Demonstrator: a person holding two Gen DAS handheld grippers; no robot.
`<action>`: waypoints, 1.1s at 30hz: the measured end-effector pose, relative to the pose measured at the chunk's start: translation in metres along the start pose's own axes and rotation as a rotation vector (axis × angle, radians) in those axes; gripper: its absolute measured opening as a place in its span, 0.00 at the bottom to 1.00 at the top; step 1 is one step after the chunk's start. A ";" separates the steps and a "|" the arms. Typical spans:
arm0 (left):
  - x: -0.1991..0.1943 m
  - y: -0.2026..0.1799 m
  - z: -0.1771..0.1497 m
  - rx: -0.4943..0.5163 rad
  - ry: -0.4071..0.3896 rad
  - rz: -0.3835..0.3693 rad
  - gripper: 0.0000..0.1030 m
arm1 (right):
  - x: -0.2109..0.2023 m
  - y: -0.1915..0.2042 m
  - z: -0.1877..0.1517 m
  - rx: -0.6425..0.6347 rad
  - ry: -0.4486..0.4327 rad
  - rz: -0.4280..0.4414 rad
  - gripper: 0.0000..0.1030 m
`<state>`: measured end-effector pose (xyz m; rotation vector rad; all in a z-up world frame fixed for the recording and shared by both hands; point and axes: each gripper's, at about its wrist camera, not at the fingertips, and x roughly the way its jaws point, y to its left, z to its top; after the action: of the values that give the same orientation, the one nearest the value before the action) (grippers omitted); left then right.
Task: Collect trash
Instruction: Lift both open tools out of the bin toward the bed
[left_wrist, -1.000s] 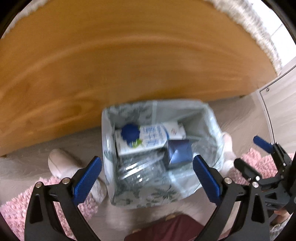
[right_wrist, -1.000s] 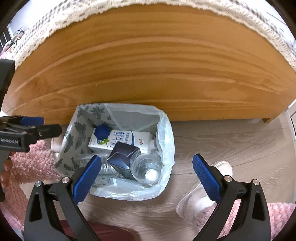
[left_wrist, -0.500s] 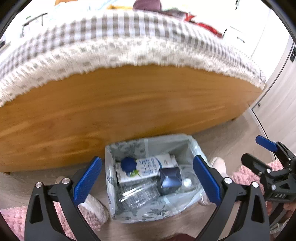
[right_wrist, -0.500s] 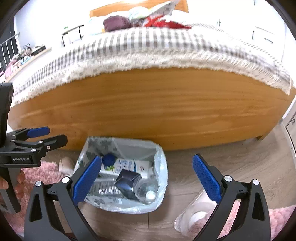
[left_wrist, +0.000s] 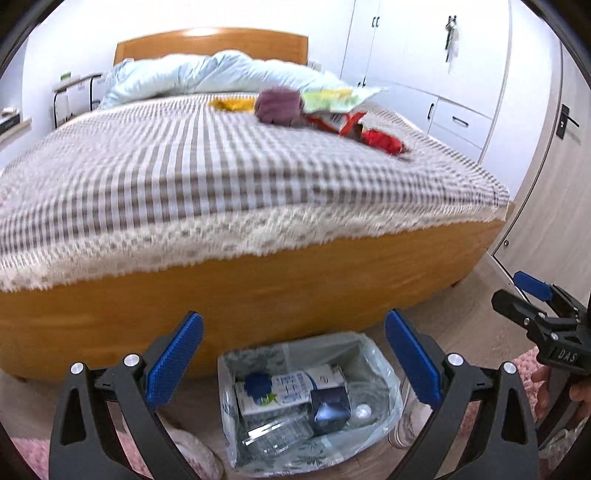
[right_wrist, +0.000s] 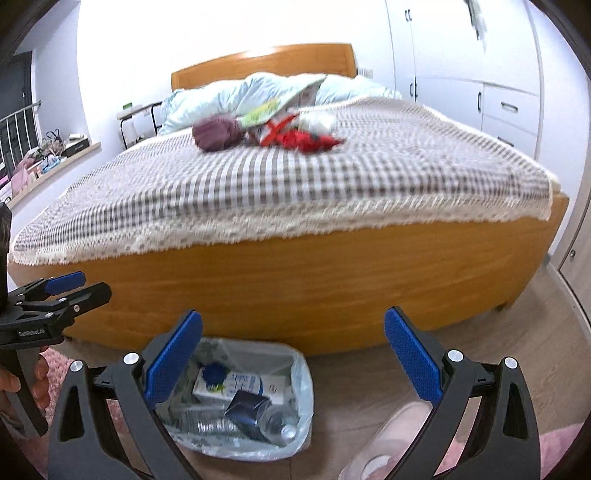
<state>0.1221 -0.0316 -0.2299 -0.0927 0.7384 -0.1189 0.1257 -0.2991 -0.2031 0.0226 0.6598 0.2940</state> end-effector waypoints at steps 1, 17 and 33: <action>-0.004 -0.001 0.004 -0.001 -0.018 0.001 0.93 | -0.002 -0.001 0.004 -0.003 -0.012 -0.005 0.92; -0.027 -0.013 0.067 0.016 -0.183 -0.011 0.93 | -0.018 -0.006 0.071 -0.057 -0.187 -0.003 0.92; -0.030 -0.021 0.150 0.026 -0.352 -0.032 0.93 | -0.011 0.001 0.167 -0.088 -0.384 0.011 0.92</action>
<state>0.1999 -0.0418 -0.0973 -0.0980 0.3837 -0.1385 0.2183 -0.2887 -0.0647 -0.0018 0.2651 0.3183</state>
